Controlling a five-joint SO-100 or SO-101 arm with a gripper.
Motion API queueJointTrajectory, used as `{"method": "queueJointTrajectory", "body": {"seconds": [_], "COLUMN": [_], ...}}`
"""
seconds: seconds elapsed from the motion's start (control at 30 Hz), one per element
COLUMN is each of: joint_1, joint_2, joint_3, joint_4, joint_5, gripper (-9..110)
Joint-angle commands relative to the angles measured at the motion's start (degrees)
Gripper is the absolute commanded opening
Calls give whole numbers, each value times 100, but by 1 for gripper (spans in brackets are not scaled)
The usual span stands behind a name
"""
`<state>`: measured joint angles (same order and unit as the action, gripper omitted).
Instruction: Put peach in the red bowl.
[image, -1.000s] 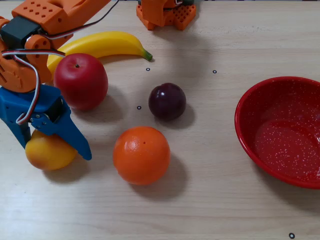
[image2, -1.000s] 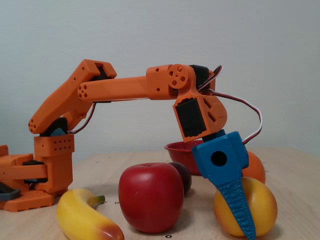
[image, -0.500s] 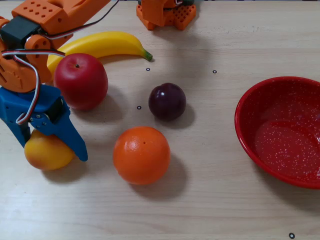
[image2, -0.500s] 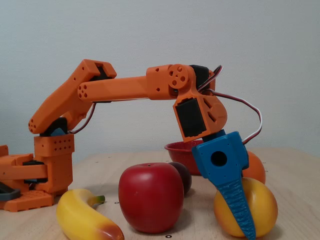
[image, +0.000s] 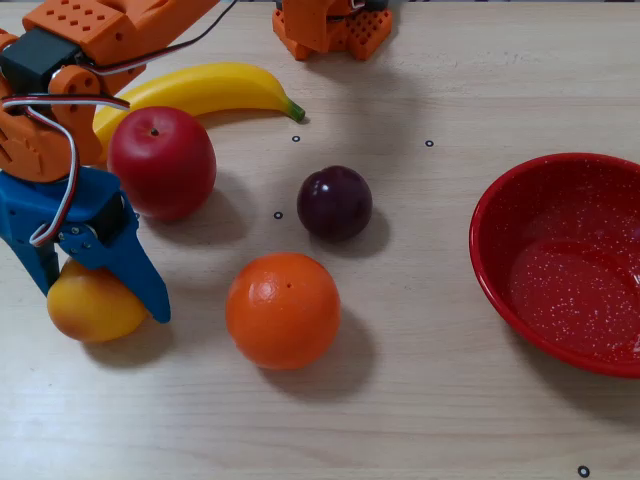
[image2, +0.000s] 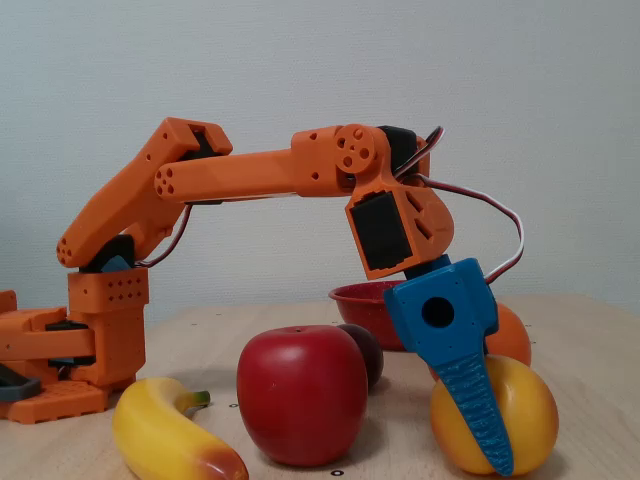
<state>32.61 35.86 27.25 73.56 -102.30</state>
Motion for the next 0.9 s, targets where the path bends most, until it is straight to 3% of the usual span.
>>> {"method": "queueJointTrajectory", "body": {"seconds": [0.0, 0.87], "joint_1": [-132, -149], "joint_2": [545, 554], "joint_3": [-457, -483], "joint_4": [-70, 79], "joint_5": [35, -88], "gripper": [35, 28]}}
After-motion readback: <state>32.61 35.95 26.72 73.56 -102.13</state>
